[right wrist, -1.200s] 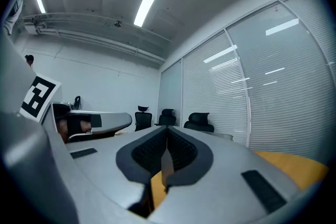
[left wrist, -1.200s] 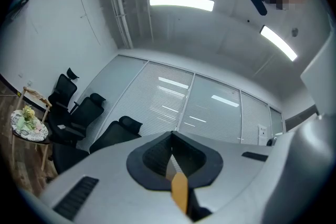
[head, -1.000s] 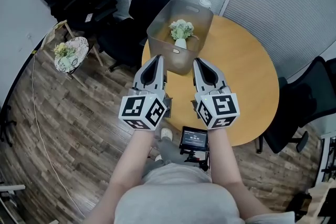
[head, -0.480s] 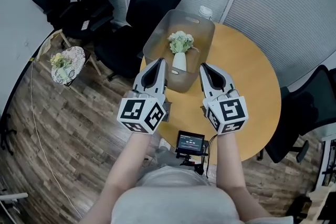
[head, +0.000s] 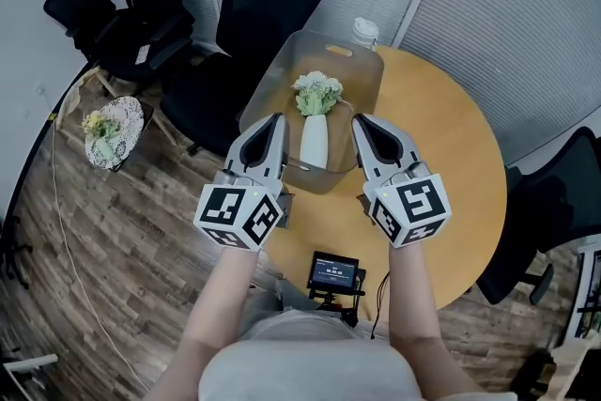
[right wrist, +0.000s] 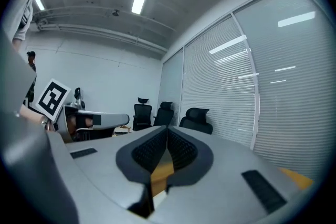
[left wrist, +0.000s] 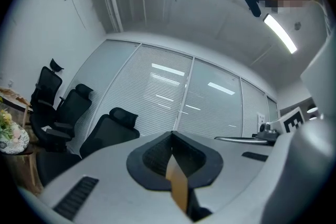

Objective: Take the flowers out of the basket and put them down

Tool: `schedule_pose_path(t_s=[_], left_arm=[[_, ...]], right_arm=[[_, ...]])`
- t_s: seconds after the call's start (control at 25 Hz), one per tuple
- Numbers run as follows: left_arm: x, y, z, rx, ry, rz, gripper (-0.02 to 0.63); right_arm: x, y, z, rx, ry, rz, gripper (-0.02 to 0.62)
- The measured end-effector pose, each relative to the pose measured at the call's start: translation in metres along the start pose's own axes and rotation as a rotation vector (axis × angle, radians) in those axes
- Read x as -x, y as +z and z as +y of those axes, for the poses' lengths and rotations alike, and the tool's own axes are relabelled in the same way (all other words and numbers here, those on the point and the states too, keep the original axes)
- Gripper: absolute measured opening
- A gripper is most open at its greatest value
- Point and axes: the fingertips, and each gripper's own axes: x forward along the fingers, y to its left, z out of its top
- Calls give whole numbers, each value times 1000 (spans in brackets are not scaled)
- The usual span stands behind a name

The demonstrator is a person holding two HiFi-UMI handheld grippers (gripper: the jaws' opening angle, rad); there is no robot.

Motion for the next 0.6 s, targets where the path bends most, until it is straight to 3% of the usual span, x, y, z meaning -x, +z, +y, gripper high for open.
schedule_pose_path(t_s=[0.32, 0.6], left_arm=[[-24, 0, -1, -30, -44, 46, 5], [-40, 1, 3, -43, -107, 64, 5]], right_arm=[[-20, 5, -11, -48, 20, 0, 26], [-43, -14, -9, -95, 8, 93, 47]])
